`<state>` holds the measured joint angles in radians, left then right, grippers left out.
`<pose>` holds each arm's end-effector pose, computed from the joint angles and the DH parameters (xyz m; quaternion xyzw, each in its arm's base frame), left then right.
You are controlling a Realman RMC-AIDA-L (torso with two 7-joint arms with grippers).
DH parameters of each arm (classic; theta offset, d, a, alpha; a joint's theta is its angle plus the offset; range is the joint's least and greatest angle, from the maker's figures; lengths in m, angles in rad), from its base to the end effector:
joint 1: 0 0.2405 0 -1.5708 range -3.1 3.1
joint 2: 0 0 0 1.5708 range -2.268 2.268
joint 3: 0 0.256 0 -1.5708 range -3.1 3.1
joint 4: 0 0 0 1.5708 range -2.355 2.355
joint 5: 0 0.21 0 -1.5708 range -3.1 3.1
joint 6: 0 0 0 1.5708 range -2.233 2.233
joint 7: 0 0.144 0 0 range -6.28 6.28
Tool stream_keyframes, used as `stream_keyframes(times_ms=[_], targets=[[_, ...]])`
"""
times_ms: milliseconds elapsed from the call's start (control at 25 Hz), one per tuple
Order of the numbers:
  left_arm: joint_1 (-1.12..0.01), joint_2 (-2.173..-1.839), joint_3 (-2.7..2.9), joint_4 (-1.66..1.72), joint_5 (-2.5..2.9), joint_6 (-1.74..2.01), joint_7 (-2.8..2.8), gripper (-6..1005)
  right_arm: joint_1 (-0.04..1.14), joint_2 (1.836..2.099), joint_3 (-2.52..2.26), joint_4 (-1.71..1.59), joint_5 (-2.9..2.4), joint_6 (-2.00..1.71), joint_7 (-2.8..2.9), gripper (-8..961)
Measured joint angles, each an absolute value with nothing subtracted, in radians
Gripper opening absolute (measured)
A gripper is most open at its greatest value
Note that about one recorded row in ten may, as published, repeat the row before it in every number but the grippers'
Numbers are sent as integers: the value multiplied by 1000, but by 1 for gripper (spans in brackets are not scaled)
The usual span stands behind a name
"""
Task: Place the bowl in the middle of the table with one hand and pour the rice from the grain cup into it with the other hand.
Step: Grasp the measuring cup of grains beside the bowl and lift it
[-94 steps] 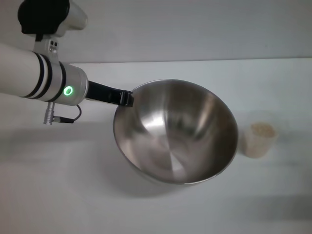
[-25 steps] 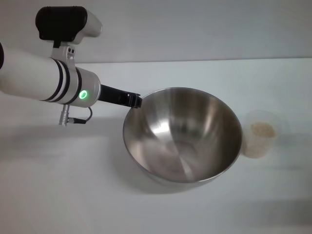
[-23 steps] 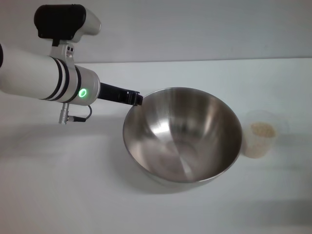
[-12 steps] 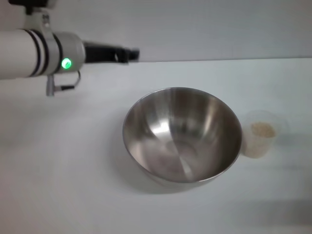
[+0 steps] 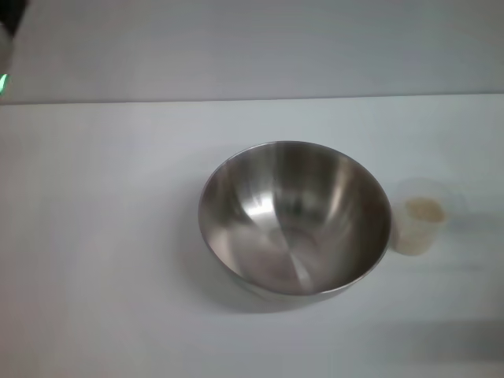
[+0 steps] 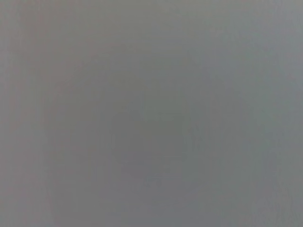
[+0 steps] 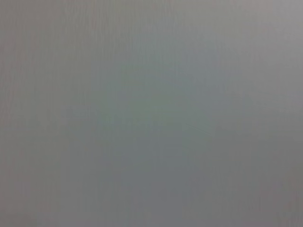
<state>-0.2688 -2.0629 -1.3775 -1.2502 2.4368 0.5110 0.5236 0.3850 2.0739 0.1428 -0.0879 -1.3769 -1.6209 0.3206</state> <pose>-0.1654 0.3961 0.0763 -0.6415 -0.1135 -0.3315 0.6824 0.3489 0.2851 0.0778 -0.5690 0.1337 0.3976 0.7073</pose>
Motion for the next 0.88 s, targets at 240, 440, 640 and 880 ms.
stream_keyframes(times_ms=[240,440,640,880], targets=[[-218,-2059,-1290,-1015,2669,998,138,504,354,2077,148,-85,-1373,-1667,321,608],[-184,-2059,-1302,-838,2822,1197,-215,504,306,2079,141,-56,-1377,-1727,320,608],[-132,-2059,-1301,-728,2850,1272,-262,504,252,2083,107,-10,-1395,-1766,309,608],[-116,-2060,-1320,-645,2852,1271,-253,504,181,2085,67,54,-1405,-1802,262,608]])
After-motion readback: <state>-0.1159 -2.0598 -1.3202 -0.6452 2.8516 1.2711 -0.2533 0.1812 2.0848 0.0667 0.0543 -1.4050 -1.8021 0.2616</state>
